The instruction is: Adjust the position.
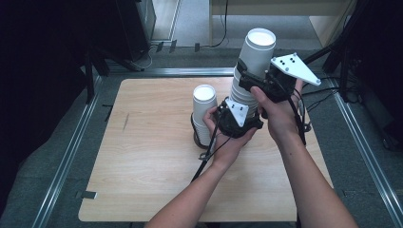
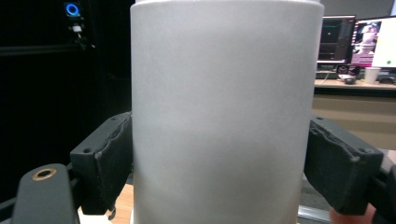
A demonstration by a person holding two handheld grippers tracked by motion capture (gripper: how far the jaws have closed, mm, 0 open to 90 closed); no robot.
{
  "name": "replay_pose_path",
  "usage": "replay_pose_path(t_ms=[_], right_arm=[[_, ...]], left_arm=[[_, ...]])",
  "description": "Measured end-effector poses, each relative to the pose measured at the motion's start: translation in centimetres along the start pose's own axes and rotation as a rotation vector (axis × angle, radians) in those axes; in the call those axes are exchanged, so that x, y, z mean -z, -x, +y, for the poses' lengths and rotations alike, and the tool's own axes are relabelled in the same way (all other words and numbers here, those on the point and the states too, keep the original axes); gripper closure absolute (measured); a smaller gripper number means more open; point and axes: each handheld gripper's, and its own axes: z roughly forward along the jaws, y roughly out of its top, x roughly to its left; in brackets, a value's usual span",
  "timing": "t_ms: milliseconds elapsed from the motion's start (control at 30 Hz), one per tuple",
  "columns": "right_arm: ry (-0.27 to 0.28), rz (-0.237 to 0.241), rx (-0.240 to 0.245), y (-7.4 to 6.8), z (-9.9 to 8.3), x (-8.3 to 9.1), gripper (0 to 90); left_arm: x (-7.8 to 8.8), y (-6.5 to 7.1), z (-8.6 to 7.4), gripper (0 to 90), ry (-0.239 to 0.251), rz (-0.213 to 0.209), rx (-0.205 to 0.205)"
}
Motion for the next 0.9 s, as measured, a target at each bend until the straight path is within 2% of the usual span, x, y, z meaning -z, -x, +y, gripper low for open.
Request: replay_pose_path(t_ms=[133,300,533,900], right_arm=[[0.005,-0.015,-0.007,0.0,0.3,-0.1,15.6],[0.026,-0.032,0.007,-0.3,0.5,-0.2,16.3],[0.070,-0.035,0.049,-0.7,1.0,0.0,17.5],[0.145,-0.029,0.051,-0.8,2.7,0.8,18.4]], left_arm=[[0.0,0.0,0.0,3.9,-0.003,-0.002,0.002],[0.0,0.0,0.0,3.9,-0.002,-0.002,0.003],[0.0,0.0,0.0,3.9,-0.002,-0.002,0.002],[0.0,-0.1,0.0,3.9,-0.007,-0.004,-0.005]])
